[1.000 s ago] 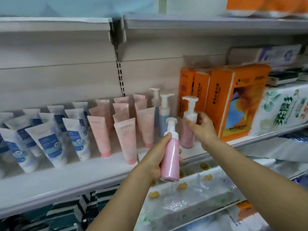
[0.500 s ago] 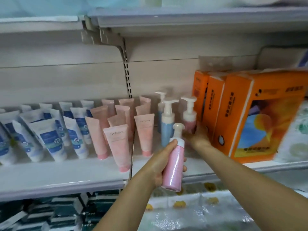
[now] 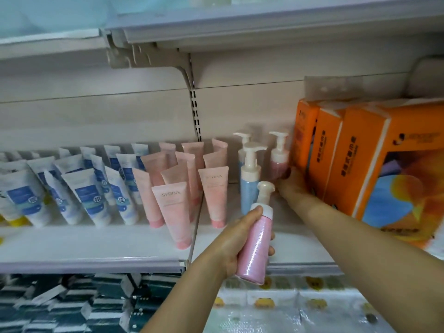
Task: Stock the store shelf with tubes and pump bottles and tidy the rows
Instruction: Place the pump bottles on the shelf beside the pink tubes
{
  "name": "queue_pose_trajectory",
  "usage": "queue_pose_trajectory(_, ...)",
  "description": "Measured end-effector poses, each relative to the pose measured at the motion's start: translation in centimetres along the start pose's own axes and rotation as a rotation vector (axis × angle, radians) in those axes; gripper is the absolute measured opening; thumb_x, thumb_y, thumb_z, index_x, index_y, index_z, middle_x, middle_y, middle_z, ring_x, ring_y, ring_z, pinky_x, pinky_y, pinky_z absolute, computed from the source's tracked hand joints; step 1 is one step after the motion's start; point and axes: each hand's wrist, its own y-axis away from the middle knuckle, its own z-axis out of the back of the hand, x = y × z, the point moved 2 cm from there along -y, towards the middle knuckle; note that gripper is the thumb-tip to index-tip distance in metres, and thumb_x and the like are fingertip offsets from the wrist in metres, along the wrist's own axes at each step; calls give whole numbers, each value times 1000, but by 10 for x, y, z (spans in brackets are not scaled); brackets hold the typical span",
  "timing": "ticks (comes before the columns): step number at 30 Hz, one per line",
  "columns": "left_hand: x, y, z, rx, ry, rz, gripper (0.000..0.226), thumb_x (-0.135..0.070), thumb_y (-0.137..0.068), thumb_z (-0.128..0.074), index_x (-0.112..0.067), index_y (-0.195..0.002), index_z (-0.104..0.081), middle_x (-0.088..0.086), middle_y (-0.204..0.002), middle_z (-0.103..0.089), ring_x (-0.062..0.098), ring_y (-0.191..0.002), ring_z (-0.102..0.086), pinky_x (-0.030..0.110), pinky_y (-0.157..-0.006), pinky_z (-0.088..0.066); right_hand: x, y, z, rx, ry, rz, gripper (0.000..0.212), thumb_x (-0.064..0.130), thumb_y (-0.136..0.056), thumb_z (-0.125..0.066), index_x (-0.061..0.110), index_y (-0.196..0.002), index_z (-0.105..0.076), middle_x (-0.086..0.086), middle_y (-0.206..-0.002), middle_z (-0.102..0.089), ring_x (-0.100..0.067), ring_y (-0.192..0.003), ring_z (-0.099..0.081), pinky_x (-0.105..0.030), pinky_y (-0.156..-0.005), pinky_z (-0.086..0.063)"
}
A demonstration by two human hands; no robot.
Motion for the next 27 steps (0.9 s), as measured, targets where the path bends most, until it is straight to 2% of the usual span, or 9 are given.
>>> queue_pose_trajectory(2,-1,1,-4,1,-8,-8,63,-52,-83,-67,-4,-123,-55,10,-82,-67,25,-63,-64,32,-58,-53,-10,-12,-2,0,4,7,30,47,-75,-66,33,-99,-55,-7,-108,-67,-33,-97,-65,-48,-86,-56)
queue_pose_trajectory(5,-1,2,-11,29,-56,-79,41,-39,-84,-70,-10,-111,-57,10,-88,-65,23,-64,-63,32,-60,-53,-11,-11,2,34,-23,-12,32,44,-74,-64,27,-100,-60,-8,-101,-67,-31,-89,-66,-47,-82,-57)
queue_pose_trajectory(7,-1,3,-16,42,-105,-131,36,-29,-82,-74,-11,-109,-58,9,-90,-65,21,-65,-63,31,-60,-53,2,7,12,64,-88,-19,28,35,-79,-66,23,-104,-62,-10,-97,-68,-28,-80,-65,-37,-69,-56)
queue_pose_trajectory(9,-1,2,-20,43,-123,-164,36,-23,-82,-74,-10,-111,-58,9,-92,-65,20,-65,-63,30,-58,-53,15,25,23,122,-198,-48,21,27,-92,-58,14,-107,-62,-10,-90,-67,-23,-66,-61,-25,-54,-44)
queue_pose_trajectory(14,-1,1,-30,-13,-161,-220,39,-21,-82,-75,-9,-114,-57,9,-90,-66,19,-65,-64,31,-59,-53,38,63,53,243,-381,-100,55,59,-99,-30,19,-90,-68,-4,-85,-72,-20,-67,-61,-29,-61,-46)
queue_pose_trajectory(16,-1,2,-36,-16,-190,-255,39,-22,-81,-76,-11,-113,-56,9,-88,-65,19,-67,-64,32,-60,-54,46,74,62,290,-238,-24,52,59,-97,-36,18,-96,-68,-4,-84,-70,-18,-63,-56,-27,-56,-40)
queue_pose_trajectory(19,-3,2,-49,-55,-229,-374,35,-20,-83,-75,-13,-110,-54,7,-85,-61,20,-70,-62,30,-60,-53,61,82,71,327,-13,182,28,42,-93,-58,17,-105,-63,0,-85,-64,-12,-64,-55,-23,-52,-36)
queue_pose_trajectory(23,-7,0,-67,-99,-289,-552,43,-28,-76,-76,-17,-110,-54,6,-90,-62,16,-75,-60,28,-68,-53,84,84,85,241,306,367,18,27,-90,-60,11,-98,-65,-5,-90,-64,-25,-82,-62,-31,-66,-51)
queue_pose_trajectory(27,-13,-5,-74,-158,-322,-609,45,-12,-83,-73,-18,-122,-52,-1,-102,-66,8,-84,-62,20,-74,-50,97,85,90,188,407,448,27,19,-94,-55,14,-120,-61,-8,-125,-59,-26,-109,-59,-37,-90,-51)
